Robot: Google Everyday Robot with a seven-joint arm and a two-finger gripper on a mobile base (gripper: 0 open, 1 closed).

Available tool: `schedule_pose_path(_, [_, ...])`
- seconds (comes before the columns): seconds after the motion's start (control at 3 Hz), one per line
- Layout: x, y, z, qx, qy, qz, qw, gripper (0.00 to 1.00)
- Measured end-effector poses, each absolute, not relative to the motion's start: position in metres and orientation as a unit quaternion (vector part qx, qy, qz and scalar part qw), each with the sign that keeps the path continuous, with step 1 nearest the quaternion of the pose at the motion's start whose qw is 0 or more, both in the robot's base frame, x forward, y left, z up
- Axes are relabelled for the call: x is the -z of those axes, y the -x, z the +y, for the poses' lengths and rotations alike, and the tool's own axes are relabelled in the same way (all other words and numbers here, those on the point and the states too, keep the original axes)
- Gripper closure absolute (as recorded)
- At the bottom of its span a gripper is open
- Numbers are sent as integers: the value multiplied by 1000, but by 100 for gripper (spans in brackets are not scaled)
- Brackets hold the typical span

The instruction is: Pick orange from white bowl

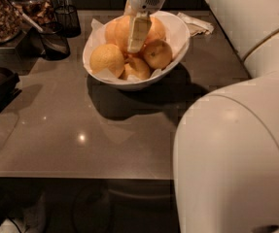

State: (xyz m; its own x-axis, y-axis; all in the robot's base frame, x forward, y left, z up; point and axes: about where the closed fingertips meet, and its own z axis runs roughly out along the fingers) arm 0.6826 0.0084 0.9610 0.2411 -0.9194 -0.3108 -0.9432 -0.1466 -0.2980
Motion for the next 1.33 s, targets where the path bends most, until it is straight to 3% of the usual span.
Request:
schedule_pose_path(0.33, [-987,-671,8,-18,750,600,276,100])
schedule_pose_path(1.33, [-987,-673,15,-12,755,595,276,100])
